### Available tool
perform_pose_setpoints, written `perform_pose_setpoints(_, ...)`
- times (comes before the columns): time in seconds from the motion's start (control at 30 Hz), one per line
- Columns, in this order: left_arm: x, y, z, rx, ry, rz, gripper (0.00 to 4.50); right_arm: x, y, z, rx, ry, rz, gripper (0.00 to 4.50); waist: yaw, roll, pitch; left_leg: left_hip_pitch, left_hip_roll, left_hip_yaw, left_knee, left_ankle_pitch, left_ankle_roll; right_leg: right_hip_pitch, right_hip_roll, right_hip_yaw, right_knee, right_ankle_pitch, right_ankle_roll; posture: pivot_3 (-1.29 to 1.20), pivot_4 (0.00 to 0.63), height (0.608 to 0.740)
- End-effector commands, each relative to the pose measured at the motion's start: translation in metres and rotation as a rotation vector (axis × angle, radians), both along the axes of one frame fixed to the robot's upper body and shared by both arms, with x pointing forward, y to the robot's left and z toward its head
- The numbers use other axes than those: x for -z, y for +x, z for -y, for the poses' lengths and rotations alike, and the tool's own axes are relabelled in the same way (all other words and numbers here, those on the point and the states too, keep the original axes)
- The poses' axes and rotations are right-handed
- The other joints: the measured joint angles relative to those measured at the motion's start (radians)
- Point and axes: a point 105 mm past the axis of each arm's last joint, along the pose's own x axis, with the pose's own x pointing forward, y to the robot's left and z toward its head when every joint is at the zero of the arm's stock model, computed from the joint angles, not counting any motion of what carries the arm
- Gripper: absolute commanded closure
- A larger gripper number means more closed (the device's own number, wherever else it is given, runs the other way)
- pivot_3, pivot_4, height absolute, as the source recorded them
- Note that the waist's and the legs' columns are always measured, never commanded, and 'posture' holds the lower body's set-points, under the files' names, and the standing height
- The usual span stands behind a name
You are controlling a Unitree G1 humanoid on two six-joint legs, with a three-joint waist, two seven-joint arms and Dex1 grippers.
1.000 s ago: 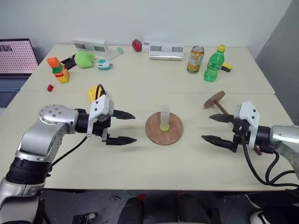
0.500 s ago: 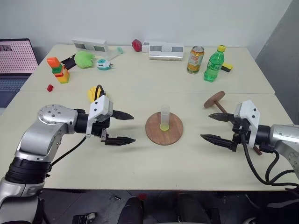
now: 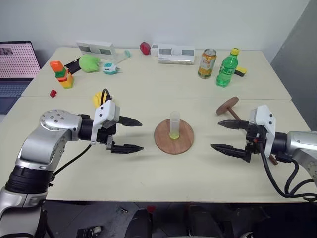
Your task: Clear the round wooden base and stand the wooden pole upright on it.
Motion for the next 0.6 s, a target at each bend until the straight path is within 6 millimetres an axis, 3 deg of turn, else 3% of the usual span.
perform_pose_setpoints(0.03, -0.008, 0.002, 0.004, 0.02, -0.009, 0.028, 0.0, -0.013, -0.005, -0.002, -0.012, 0.007, 0.053, 0.18, 0.0, 0.0, 0.0, 0.0, 0.0, 0.0, 0.0, 0.0, 0.0, 0.0, 0.0, 0.0, 0.0, 0.0, 0.0, 0.0, 0.15, 0.74)
perform_pose_setpoints(0.27, -0.008, 0.005, 0.007, 0.017, -0.019, 0.035, 0.0, -0.014, -0.006, -0.001, -0.01, 0.01, 0.052, 0.18, 0.0, 0.0, 0.0, 0.0, 0.0, 0.0, 0.0, 0.0, 0.0, 0.0, 0.0, 0.0, 0.0, 0.0, 0.0, 0.0, 0.15, 0.74)
perform_pose_setpoints(0.5, -0.002, 0.013, 0.027, 0.058, -0.046, 0.042, 0.0, -0.016, -0.006, -0.003, -0.016, 0.014, 0.055, 0.18, 0.002, 0.0, 0.0, 0.0, 0.0, 0.0, 0.0, 0.0, 0.0, 0.0, 0.0, 0.0, 0.0, 0.0, 0.0, 0.0, 0.15, 0.74)
perform_pose_setpoints(0.6, 0.004, 0.031, 0.052, 0.062, -0.089, 0.055, 0.0, -0.019, -0.008, -0.01, -0.034, 0.024, 0.064, 0.18, 0.002, 0.0, 0.0, 0.0, 0.0, 0.0, 0.0, 0.0, 0.0, 0.0, 0.0, 0.0, 0.0, 0.0, 0.0, 0.0, 0.15, 0.74)
